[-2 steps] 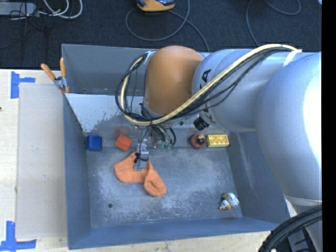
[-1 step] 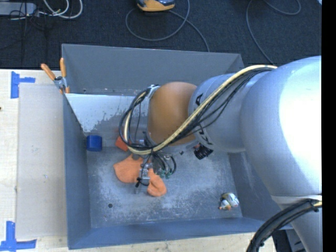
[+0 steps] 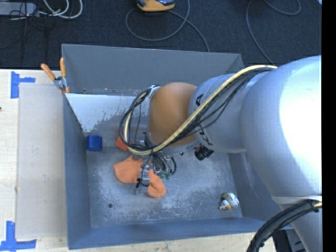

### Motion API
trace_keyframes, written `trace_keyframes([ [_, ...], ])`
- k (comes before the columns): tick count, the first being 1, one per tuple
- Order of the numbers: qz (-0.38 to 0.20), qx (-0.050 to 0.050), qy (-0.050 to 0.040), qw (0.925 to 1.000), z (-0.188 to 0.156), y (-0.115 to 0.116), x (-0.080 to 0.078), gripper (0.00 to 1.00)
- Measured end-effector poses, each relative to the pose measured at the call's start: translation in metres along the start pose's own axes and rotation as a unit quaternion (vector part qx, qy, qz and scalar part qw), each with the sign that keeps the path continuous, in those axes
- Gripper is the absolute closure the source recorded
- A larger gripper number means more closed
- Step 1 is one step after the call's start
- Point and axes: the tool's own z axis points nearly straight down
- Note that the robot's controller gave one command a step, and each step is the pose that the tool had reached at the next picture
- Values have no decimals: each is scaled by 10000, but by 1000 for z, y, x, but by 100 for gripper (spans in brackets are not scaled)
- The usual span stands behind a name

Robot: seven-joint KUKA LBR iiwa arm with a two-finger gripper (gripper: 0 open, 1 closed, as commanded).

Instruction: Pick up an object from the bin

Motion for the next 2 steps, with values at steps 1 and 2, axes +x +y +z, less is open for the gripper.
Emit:
trace_keyframes([
  [1, 13, -3, -13, 10000, -23, 0, -2, 0],
  [2, 11, 0, 5, 10000, -2, 0, 0, 0],
])
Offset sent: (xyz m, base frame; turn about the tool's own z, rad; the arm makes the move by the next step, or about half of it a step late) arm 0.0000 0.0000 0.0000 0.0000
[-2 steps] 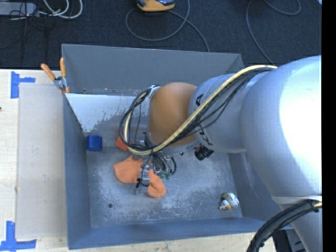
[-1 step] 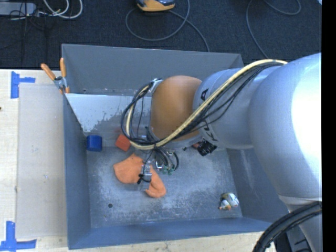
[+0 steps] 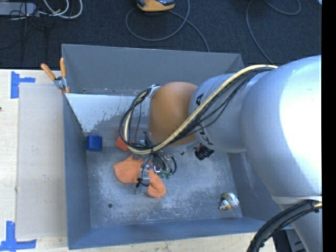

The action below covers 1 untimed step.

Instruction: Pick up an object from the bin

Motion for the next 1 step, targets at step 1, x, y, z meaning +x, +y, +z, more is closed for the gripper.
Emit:
trace_keyframes([
  [1, 119, -2, -5, 9999, 8, -16, 8, 100],
])
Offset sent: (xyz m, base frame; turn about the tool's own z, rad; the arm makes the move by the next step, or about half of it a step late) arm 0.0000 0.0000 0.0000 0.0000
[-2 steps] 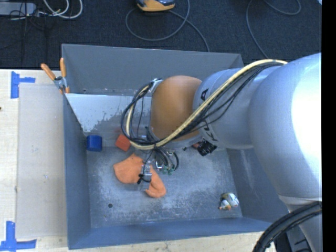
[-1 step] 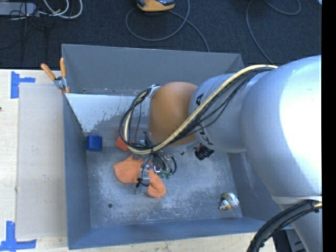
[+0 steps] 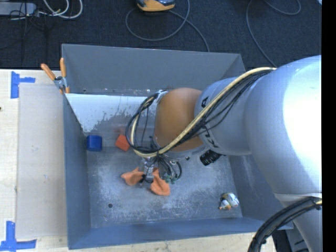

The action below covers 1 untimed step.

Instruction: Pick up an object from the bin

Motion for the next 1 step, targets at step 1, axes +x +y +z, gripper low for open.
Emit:
trace_keyframes([
  [1, 1, 0, 0, 10000, 0, 0, 0, 100],
])
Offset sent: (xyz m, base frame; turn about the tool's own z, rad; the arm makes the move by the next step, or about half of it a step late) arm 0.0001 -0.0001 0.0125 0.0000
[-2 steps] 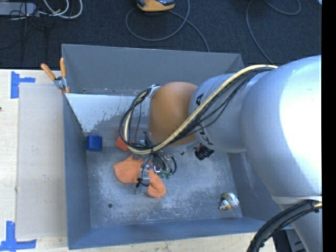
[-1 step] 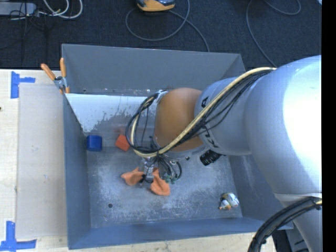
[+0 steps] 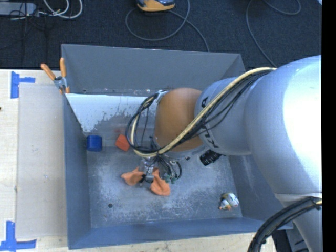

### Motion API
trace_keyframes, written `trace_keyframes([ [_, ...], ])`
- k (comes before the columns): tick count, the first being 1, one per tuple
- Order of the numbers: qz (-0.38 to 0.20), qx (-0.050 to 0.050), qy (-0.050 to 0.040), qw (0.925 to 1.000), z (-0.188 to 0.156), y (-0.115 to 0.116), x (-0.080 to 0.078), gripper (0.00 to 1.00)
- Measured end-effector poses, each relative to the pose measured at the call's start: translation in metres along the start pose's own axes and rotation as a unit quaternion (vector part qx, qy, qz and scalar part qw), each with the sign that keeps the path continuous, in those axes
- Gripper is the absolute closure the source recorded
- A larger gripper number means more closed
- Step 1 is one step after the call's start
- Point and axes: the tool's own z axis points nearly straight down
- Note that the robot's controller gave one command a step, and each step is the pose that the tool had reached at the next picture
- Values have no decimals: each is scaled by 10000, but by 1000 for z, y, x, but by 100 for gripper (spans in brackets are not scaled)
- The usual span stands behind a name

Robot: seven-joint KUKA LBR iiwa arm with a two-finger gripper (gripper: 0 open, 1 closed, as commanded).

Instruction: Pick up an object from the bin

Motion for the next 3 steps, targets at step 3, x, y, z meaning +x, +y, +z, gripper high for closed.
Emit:
trace_keyframes([
  [3, 11, -1, -3, 10000, -11, 0, 0, 100],
])
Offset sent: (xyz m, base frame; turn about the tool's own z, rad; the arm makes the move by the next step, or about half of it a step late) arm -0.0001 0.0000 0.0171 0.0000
